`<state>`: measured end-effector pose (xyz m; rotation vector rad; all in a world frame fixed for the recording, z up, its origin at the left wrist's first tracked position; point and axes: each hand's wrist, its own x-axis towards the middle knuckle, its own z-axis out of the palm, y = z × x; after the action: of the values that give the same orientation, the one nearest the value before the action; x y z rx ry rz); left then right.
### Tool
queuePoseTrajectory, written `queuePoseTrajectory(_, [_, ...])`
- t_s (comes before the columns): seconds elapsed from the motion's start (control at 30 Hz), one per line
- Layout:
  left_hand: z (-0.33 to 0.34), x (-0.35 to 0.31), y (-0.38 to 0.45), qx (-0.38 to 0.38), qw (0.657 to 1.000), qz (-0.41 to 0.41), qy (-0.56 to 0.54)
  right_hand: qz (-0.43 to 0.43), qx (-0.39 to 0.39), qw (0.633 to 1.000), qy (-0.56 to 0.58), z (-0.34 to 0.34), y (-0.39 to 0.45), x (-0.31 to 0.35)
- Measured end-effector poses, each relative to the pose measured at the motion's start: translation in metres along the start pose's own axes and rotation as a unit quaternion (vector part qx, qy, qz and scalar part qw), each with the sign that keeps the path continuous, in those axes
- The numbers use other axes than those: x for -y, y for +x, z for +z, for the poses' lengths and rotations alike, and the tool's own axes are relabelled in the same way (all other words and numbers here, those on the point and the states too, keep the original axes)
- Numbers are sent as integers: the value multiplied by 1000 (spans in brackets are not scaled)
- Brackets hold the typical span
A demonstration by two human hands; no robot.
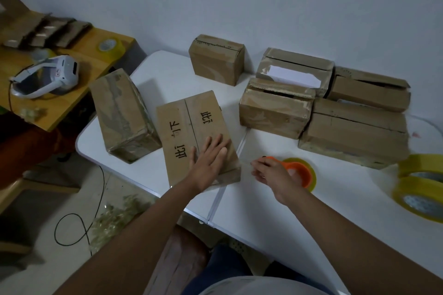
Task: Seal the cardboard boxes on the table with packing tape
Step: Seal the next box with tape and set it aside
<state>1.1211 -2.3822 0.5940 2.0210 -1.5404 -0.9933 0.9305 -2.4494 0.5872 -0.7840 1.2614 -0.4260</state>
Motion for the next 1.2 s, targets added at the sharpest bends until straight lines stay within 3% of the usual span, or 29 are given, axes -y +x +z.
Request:
queuePoseTrajectory(0.2, [-10, 6, 1, 49, 999, 19, 9, -92, -48, 992, -66, -9, 2, -2])
queuePoseTrajectory(0.37, [-10, 14, -1, 58, 989, 59, 125, -135, -55, 985, -89, -8, 4, -5])
queuePoseTrajectory(0.57, [-8, 30, -6, 6, 938, 112, 330, -147, -56, 982, -106, -12, 7, -10])
queuePoseTrajectory(0.73, [2, 34, -4, -30, 909, 117, 399, -147, -60, 980, -122, -13, 10, -13])
queuePoseTrajectory(0.87, [0, 31, -4, -45, 901, 138, 408, -167, -61, 975, -134, -11, 11, -13])
queuePoseTrajectory(1.03, [6, 12, 3, -117, 903, 138, 390, -188, -65, 973, -114, -10, 13, -14])
queuePoseTrajectory(1.2, [9, 22, -1, -117, 896, 138, 406, -245, -67, 950, -179, 4, 20, -16])
